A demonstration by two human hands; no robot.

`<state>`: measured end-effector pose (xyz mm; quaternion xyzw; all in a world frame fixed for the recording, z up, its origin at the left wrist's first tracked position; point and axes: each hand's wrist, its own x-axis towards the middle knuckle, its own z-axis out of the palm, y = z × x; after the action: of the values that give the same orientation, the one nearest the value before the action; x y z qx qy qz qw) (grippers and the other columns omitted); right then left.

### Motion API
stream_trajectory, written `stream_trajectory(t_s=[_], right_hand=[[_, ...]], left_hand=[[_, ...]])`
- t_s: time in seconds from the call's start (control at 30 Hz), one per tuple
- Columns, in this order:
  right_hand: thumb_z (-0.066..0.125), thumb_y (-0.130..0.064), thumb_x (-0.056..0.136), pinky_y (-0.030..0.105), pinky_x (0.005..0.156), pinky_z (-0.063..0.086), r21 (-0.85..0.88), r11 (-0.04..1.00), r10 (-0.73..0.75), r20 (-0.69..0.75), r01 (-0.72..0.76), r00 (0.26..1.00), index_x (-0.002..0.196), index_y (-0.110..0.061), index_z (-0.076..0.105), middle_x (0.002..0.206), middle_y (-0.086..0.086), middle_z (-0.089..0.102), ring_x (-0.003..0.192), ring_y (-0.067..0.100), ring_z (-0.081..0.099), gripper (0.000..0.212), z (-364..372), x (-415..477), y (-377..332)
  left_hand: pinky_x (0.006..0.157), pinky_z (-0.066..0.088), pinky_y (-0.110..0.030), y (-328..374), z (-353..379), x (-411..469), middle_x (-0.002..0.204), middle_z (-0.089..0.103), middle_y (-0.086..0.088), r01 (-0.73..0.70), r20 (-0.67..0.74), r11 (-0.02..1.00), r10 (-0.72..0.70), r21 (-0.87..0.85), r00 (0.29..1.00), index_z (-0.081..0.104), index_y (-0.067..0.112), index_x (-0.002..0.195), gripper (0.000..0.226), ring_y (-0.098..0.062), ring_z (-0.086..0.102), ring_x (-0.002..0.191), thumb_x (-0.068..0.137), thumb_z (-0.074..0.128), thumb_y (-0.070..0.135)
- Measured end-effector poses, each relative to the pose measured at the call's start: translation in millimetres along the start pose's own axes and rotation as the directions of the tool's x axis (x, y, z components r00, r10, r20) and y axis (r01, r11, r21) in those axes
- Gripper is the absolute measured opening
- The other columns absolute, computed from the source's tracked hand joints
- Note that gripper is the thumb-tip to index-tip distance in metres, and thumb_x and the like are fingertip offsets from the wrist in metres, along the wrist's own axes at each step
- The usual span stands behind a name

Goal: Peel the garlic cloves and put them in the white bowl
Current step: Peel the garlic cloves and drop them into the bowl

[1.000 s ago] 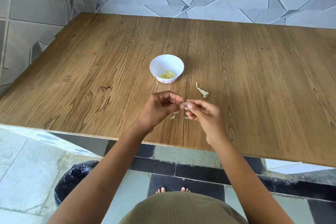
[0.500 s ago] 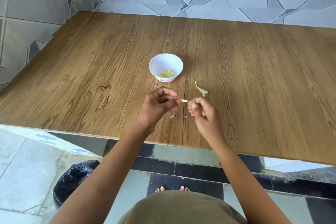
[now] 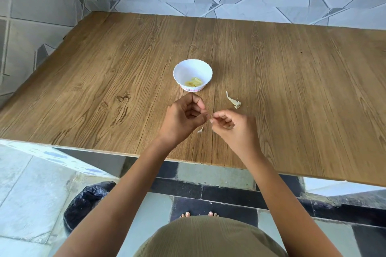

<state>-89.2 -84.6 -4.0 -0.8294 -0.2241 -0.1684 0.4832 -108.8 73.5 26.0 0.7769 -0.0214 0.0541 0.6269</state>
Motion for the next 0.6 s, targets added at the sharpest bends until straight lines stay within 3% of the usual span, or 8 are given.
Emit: stream_trajectory(t_s=[0.07, 0.17, 0.27, 0.37, 0.43, 0.6], right_hand=[[0.072, -0.007, 0.076, 0.015, 0.056, 0.05, 0.097, 0.99, 0.095, 0.062, -0.1, 0.994, 0.082, -0.009, 0.074, 0.069, -0.008, 0.067, 0.059, 0.002, 0.062, 0.007, -2, 0, -1], [0.07, -0.004, 0.079, 0.029, 0.056, 0.053, 0.217, 0.936, 0.244, 0.169, -0.277, 0.955, 0.077, -0.024, 0.071, 0.068, -0.008, 0.069, 0.059, 0.015, 0.067, 0.019, -7, 2, -2], [0.063, 0.002, 0.083, 0.019, 0.051, 0.049, 0.332, 0.838, 0.377, 0.224, -0.434, 0.899, 0.07, -0.02, 0.067, 0.062, -0.001, 0.067, 0.055, 0.012, 0.062, 0.026, -7, 4, -9], [0.055, 0.001, 0.089, 0.017, 0.048, 0.045, 0.441, 0.694, 0.5, 0.273, -0.569, 0.822, 0.071, -0.011, 0.064, 0.057, -0.004, 0.062, 0.05, 0.006, 0.057, 0.024, -4, 5, -14], [0.05, -0.003, 0.092, 0.02, 0.048, 0.045, 0.456, 0.663, 0.55, 0.243, -0.594, 0.799, 0.069, -0.009, 0.059, 0.058, -0.001, 0.056, 0.05, 0.006, 0.054, 0.025, -3, 3, -14], [0.06, -0.015, 0.091, 0.022, 0.056, 0.048, 0.384, 0.817, 0.407, 0.148, -0.431, 0.902, 0.068, 0.003, 0.054, 0.061, 0.003, 0.057, 0.056, 0.006, 0.056, 0.029, -5, -8, -8]], left_hand=[[0.072, 0.055, -0.028, 0, 0, -2, 0.079, 0.066, -0.01, -0.039, 0.011, 0.999, 0.039, 0.025, 0.999, 0.056, 0.016, 0.08, 0.027, -0.016, 0.063, 0.072, 0.078, 0.071, -0.006], [0.069, 0.055, -0.032, -1, -2, -5, 0.08, 0.068, -0.012, -0.081, 0.04, 0.996, 0.08, 0.045, 0.996, 0.054, 0.016, 0.08, 0.028, -0.023, 0.065, 0.069, 0.079, 0.07, -0.006], [0.068, 0.055, -0.029, -4, -2, -7, 0.078, 0.068, 0.002, -0.047, 0.064, 0.997, 0.051, -0.064, 0.997, 0.054, 0.012, 0.082, 0.026, -0.018, 0.065, 0.07, 0.079, 0.069, -0.009], [0.073, 0.054, -0.025, -7, -2, -7, 0.079, 0.068, 0.004, 0.004, 0.046, 0.979, 0.006, -0.205, 0.999, 0.055, 0.01, 0.084, 0.023, -0.011, 0.064, 0.074, 0.078, 0.068, -0.009], [0.076, 0.055, -0.024, -8, -3, -6, 0.079, 0.07, 0.003, 0.025, 0.022, 0.963, -0.02, -0.268, 1.0, 0.056, 0.01, 0.084, 0.023, -0.01, 0.066, 0.075, 0.078, 0.067, -0.01], [0.072, 0.055, -0.022, -6, -6, -4, 0.075, 0.07, 0.004, 0.054, 0.038, 0.956, -0.045, -0.289, 0.998, 0.063, 0.008, 0.086, 0.021, -0.009, 0.067, 0.073, 0.083, 0.061, -0.012]])
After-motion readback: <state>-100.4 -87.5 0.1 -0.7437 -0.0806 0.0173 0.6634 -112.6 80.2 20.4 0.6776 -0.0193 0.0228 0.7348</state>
